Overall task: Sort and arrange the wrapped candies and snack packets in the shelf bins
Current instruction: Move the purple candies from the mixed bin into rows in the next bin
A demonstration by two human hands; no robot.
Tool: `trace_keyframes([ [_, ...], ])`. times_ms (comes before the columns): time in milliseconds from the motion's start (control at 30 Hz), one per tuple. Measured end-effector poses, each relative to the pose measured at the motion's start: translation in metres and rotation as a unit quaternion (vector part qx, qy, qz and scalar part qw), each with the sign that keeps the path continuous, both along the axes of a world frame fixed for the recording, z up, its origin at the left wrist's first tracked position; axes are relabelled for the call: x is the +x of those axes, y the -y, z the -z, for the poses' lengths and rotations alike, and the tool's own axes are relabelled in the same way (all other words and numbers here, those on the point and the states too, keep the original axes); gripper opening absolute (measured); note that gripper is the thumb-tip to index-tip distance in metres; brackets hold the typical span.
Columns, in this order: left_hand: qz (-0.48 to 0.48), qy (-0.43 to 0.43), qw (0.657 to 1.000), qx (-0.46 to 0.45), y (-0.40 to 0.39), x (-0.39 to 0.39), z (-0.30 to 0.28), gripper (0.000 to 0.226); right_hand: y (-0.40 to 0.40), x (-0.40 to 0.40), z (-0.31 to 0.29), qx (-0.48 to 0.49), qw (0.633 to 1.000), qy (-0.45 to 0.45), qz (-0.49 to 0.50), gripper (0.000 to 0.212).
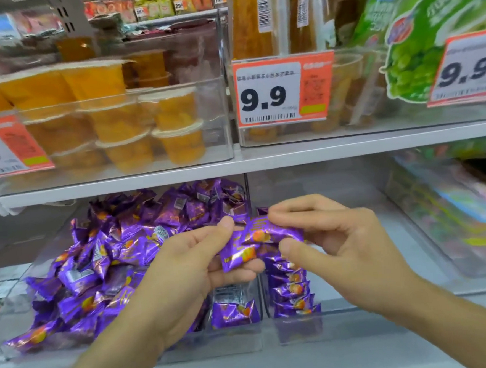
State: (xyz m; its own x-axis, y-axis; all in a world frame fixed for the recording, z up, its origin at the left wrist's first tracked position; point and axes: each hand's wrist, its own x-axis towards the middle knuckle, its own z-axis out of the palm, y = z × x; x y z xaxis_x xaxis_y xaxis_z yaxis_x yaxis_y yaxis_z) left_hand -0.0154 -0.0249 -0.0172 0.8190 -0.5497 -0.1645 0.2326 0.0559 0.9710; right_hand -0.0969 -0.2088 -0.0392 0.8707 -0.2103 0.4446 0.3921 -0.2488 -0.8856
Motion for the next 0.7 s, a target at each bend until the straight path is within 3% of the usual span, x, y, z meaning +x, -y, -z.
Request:
trace_keyframes([
  [200,0.004,0.016,1.0,-0.005,-0.002,-0.004,0.001,0.037,0.003,0.0,0.002,-0.083,0.996,0.014,-0.039,0.04],
  [433,-0.02,0.065,0.998,-0.003,-0.009,-0.006,0.001,0.035,0.002,0.002,-0.005,0.072,0.992,-0.107,0.013,0.042],
  [567,-0.036,0.042,0.998,-0.01,-0.011,-0.003,0.004,0.032,0.008,0.004,-0.004,0.185,0.975,-0.117,0.025,0.042],
  [700,-0.03,0.028,0.999,0.001,-0.012,-0.003,0.001,0.035,0.012,0.001,-0.016,0.206,0.973,-0.103,0.0,0.035],
])
